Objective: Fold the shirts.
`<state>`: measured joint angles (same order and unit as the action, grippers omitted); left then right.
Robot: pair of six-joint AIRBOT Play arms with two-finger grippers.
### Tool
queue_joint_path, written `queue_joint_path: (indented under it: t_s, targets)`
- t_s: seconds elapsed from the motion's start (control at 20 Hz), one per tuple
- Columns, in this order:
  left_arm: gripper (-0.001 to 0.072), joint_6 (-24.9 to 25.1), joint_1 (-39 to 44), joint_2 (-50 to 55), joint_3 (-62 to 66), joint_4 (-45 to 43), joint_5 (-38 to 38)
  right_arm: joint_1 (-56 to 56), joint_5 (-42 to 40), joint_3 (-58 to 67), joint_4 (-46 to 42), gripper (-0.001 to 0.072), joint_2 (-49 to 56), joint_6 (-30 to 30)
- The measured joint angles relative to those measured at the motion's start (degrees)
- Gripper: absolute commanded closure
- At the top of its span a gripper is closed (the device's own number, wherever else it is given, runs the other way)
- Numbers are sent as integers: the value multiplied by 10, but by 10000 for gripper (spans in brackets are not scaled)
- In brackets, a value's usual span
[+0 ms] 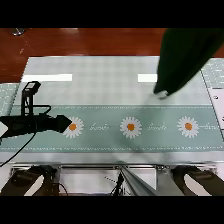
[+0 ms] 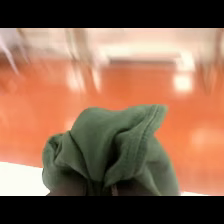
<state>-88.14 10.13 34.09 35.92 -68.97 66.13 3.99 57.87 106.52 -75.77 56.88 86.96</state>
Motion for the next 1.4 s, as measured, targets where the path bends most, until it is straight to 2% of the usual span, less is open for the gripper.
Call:
queue_joint_path:
  t_s: [0.25, 0.45, 0.6, 0.7, 0.85, 0.95, 1.05, 1.1, 1.15, 1.2, 1.4]
  targets:
    - [4, 0, 0, -9, -24, 13, -37, 78, 1, 58, 6, 672, -2, -14]
    - [4, 0, 0, -11, -28, 15, -68, 145, 60, 59, 7, 672, 17, -17]
    - [3, -4, 0, -11, -30, 16, -95, 198, 108, -5, 6, 671, 30, 1]
    - [4, -4, 0, -11, -30, 16, -105, 238, 114, -91, 5, 671, 34, 21]
    - [4, -6, 0, -11, -34, 17, -118, 299, 41, -260, 16, 671, 45, 76]
    - [4, -6, 0, -10, -41, 20, -120, 334, -25, -354, 50, 671, 68, 110]
    - [3, -6, 0, -10, -52, 31, -121, 360, -69, -408, 95, 670, 104, 119]
    - [3, -6, 0, -10, -57, 39, -120, 369, -81, -424, 122, 533, 124, 109]
    - [3, -6, 1, -10, -61, 47, -116, 374, -89, -433, 148, 184, 139, 94]
    - [3, -6, 3, -8, -64, 53, -111, 374, -92, -437, 174, 95, 151, 78]
    - [3, 8, 1, -5, -61, 55, -92, 310, -36, -401, 196, 94, 153, 28]
